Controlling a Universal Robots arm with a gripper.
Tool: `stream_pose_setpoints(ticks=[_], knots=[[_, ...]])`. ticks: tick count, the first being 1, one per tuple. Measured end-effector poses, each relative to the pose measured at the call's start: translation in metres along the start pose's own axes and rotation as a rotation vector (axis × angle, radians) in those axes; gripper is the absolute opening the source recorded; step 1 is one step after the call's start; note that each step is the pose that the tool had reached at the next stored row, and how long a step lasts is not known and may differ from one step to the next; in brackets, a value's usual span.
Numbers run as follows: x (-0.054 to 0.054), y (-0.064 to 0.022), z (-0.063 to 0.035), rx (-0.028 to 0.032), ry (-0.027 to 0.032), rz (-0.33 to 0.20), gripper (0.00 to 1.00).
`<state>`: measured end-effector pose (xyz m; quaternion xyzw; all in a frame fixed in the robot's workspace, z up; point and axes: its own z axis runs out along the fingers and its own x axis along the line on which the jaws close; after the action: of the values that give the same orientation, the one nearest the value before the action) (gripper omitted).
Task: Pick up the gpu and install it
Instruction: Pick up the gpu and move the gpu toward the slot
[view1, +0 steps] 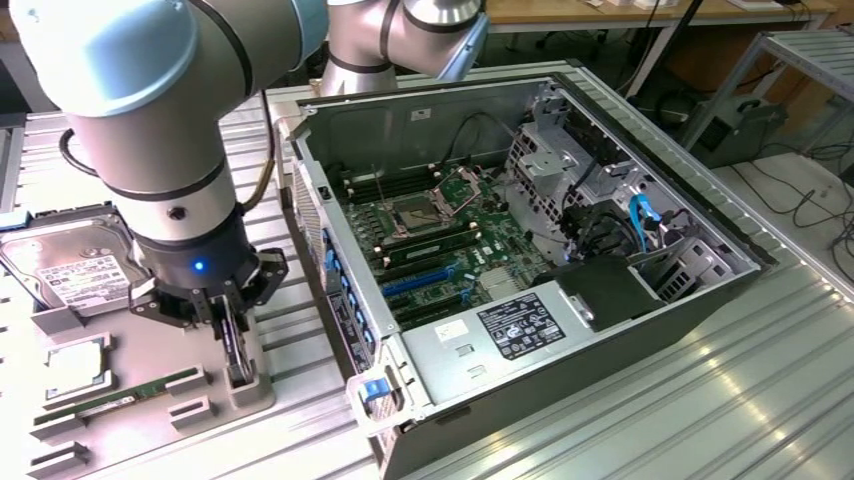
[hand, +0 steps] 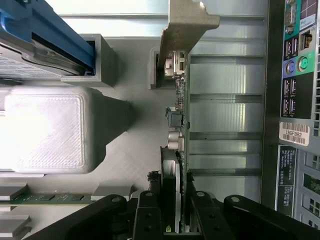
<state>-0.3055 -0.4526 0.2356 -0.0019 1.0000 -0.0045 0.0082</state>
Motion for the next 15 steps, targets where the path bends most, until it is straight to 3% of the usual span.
stream_pose_setpoints(ticks=[15], knots=[[-0.001,-0.0003,-0.0379,0.0000,0.0001,0.000,0.27]])
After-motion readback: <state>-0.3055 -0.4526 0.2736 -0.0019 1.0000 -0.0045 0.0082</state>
